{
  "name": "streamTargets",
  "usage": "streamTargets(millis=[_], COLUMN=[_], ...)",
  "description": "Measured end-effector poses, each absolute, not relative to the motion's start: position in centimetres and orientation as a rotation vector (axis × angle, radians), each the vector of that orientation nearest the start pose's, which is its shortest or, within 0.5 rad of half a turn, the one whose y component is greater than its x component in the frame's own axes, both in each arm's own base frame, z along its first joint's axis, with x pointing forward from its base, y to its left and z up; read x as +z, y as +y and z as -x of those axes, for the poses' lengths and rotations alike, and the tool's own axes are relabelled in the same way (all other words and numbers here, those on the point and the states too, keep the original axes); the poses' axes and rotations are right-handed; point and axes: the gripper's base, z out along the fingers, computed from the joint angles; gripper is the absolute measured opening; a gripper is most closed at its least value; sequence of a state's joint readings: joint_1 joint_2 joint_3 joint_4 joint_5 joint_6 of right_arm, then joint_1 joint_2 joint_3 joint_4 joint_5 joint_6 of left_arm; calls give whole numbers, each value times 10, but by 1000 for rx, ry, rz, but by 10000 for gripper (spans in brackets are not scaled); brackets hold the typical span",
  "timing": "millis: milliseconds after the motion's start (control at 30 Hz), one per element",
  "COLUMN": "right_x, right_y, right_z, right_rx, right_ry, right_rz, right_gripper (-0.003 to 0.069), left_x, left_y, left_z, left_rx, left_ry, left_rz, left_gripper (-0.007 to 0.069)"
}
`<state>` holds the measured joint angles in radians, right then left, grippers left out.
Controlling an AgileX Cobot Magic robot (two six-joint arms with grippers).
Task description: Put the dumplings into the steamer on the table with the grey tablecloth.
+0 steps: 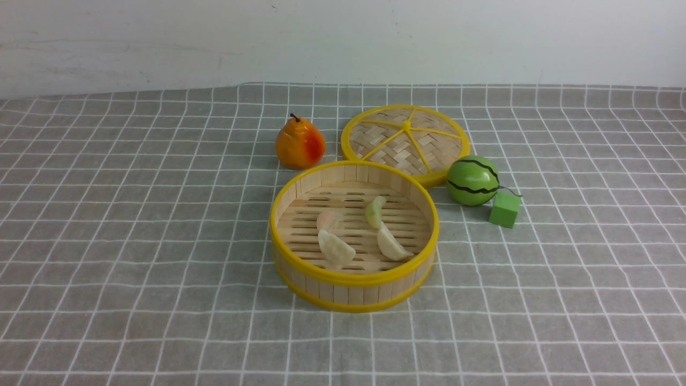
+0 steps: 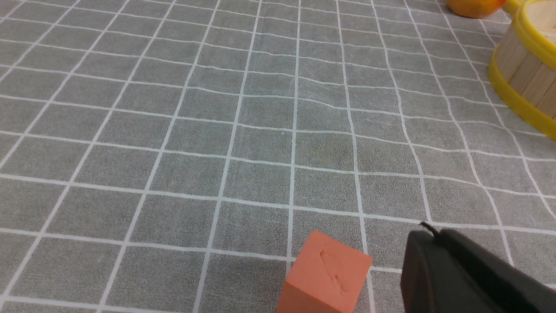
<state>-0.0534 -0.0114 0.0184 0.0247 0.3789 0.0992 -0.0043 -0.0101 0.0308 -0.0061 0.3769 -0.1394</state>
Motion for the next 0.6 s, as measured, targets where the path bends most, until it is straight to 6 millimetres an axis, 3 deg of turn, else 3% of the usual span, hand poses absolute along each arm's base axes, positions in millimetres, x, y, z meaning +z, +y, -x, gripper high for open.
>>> streamTargets(millis=[600], right_x=[174], right_y=[-2], right_z=[-52], right_rx=[56], right_ry=[1863], right_rz=[-158], right_gripper=[74], left_x=[169], left_y=[0], left_z=[-53], left_rx=[-103], left_ry=[1878], left_rz=[129], left_gripper=[-6])
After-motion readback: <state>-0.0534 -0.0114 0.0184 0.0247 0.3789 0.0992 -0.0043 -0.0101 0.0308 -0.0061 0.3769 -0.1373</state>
